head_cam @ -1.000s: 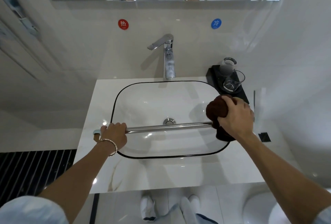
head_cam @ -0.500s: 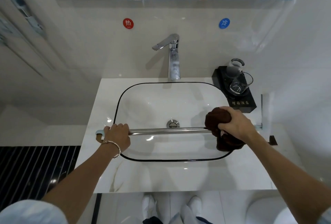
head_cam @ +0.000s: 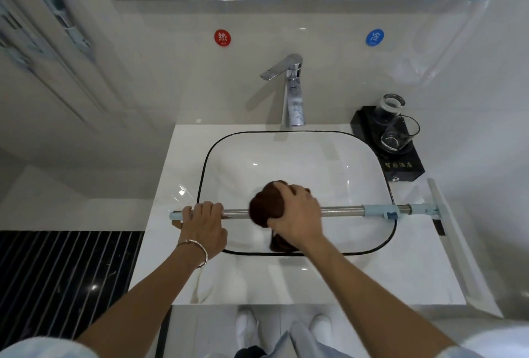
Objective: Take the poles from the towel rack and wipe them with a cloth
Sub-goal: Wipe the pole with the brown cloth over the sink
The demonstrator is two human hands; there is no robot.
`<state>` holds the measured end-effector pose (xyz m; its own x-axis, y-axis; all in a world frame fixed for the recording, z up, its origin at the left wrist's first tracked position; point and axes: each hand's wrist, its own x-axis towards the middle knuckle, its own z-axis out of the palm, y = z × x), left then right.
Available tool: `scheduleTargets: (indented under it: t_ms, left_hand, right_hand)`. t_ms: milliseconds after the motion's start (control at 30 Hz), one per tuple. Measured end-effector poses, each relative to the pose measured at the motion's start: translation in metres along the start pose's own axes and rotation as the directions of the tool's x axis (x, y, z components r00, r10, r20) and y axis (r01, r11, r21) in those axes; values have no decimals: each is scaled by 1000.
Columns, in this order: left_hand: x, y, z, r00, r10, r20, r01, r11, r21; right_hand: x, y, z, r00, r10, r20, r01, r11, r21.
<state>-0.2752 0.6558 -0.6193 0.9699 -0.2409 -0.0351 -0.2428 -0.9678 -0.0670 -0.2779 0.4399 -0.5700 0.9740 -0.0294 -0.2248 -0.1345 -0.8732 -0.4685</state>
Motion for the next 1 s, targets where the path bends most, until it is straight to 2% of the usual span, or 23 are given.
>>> scheduleTargets:
  t_ms: [100,233,300,400,467,567,767,867,1000]
  left_hand:
    - [-6,-5,-4,998,56,3,-56,996,-70]
    - [-4,-28,-4,991,134,21,-127,971,-200]
    - [1,-40,-7,988,130,79,-105,959,-263]
    - [4,-47,-8,978,134,159,-94,967,-235]
    - [5,-49,-5,977,150,153,-108,962,-252]
    - [7,-50,-4,979,157,131,-116,955,-273]
    - [5,-50,-1,986,124,108,-82,941,-328]
    - [4,-49,-1,992,99,81,-62,927,-370]
    - [3,-47,-2,994,71,77,-33,912,-408]
  right_hand:
    - [-2,-34,27,996,-94,10,94,995,-26]
    - [-1,-45,38,995,-99,-20,98,994,-47]
    - [-2,-45,39,992,-115,-46,112,991,-68]
    - [-6,-42,37,988,-147,-38,145,988,-59]
    - [-7,-31,30,989,-150,-14,149,987,-55]
    - [-9,2,1,998,-65,-19,64,997,-50]
    - [-6,105,-72,970,236,-57,-237,971,-19]
    - [-1,115,-77,966,257,-6,-258,966,-15]
    - [5,64,-56,978,177,113,-181,983,27]
